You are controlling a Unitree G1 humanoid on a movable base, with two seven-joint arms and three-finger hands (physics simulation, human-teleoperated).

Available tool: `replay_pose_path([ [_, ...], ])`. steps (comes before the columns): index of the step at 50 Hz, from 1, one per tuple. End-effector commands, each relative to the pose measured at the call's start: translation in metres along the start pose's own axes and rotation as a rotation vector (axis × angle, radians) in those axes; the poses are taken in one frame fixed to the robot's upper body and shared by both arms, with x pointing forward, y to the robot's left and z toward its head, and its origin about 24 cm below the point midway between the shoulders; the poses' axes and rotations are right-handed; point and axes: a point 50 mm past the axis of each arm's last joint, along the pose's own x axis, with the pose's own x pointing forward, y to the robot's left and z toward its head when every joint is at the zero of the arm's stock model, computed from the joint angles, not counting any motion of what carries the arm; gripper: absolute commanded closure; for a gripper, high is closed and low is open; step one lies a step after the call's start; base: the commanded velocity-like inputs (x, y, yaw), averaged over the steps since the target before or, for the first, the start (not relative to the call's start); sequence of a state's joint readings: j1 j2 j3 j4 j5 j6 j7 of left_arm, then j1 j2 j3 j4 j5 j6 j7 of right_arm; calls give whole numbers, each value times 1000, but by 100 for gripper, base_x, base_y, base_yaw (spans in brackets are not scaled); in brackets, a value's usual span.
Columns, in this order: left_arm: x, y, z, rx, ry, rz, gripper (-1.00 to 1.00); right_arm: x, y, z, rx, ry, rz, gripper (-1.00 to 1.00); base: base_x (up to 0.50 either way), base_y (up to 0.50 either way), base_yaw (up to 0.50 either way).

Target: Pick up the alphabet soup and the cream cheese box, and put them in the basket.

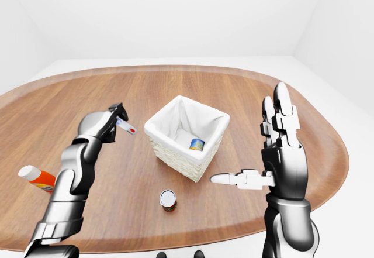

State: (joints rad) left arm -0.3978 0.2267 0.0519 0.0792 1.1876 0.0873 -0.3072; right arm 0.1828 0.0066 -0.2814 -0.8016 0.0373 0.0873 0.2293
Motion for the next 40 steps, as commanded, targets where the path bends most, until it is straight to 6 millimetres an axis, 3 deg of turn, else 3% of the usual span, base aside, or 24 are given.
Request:
replay_pose_path([
  [1, -9, 29, 19, -73, -90, 73, 100, 0, 0, 0, 0, 0, 1, -100, 0, 0, 0],
  [20, -15, 72, 52, -23, -196, 147, 100, -1, 2, -4, -5, 22, 7, -100, 0, 0, 0],
  [40, -19, 84, 90, -20, -298, 160, 100, -2, 1, -8, -3, 42, 7, -100, 0, 0, 0],
])
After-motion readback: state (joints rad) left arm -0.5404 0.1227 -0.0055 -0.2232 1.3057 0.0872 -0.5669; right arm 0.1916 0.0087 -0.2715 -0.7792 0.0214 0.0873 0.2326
